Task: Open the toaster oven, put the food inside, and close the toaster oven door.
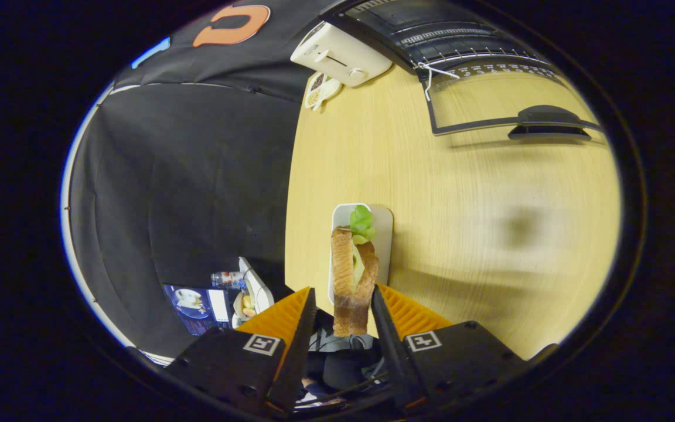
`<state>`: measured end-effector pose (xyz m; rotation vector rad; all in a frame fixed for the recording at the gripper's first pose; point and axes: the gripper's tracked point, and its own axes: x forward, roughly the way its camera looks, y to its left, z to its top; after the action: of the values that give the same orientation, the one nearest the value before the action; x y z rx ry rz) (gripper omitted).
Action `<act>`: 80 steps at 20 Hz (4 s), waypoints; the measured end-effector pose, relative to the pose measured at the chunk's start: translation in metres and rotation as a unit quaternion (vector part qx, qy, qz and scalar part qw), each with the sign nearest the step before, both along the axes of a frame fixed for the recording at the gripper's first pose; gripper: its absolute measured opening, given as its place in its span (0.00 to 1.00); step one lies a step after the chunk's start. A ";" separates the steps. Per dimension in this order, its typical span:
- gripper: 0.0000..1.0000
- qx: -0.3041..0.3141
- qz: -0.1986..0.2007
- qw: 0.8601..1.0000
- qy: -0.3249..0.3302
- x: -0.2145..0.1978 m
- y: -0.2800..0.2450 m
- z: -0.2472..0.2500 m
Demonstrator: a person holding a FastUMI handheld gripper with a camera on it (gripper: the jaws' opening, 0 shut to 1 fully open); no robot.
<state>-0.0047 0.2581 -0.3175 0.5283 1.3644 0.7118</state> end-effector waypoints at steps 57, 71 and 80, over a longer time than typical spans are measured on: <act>0.42 0.201 -0.499 0.831 -0.142 0.301 -0.157 0.065; 0.85 0.059 -0.399 0.902 -0.152 0.243 -0.133 0.069; 1.00 -0.061 -0.260 0.923 -0.276 0.119 -0.136 0.120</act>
<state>0.1141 0.1221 -0.1977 0.5112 0.6859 0.2949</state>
